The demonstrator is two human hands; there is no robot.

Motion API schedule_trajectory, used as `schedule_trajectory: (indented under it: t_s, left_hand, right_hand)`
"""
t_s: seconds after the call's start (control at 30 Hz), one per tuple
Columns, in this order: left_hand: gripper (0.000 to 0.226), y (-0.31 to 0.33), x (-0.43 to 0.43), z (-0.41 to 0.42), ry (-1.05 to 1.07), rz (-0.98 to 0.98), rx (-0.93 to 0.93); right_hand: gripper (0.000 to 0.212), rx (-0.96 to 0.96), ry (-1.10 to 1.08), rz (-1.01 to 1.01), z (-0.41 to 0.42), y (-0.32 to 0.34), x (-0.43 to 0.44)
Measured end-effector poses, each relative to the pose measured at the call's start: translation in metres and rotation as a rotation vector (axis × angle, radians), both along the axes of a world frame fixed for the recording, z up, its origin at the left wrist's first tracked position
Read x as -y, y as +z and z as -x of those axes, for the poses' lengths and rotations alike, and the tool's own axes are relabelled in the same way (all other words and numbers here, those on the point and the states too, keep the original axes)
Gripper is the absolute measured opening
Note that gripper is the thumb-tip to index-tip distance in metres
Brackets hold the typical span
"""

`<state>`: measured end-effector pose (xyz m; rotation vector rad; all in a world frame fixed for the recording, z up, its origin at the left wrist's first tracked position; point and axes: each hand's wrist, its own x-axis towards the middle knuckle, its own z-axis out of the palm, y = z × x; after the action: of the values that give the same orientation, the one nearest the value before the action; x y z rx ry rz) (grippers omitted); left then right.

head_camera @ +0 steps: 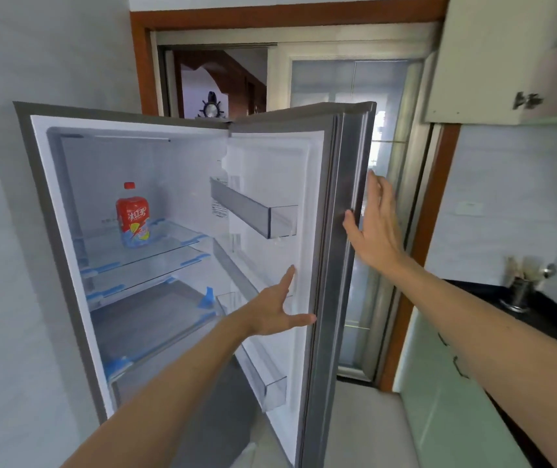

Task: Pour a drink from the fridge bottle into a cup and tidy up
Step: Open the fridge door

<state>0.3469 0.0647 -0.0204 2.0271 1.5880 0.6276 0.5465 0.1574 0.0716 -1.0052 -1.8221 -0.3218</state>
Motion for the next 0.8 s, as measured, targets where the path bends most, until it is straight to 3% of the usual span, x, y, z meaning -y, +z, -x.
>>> schedule_trajectory:
  t_s: [0.17, 0.43, 0.8]
  left_hand:
    - [0.105, 0.000, -0.021, -0.035, -0.069, 0.012, -0.079]
    - [0.104, 0.000, -0.068, -0.087, -0.036, 0.013, -0.172]
    - [0.103, 0.002, -0.134, -0.145, 0.001, 0.006, -0.182]
  right_hand:
    - [0.078, 0.222, -0.099, 0.078, -0.026, 0.010, 0.002]
    - [0.091, 0.144, -0.015, 0.435, -0.056, 0.026, -0.021]
    - [0.101, 0.212, 0.081, 0.611, -0.104, -0.003, -0.080]
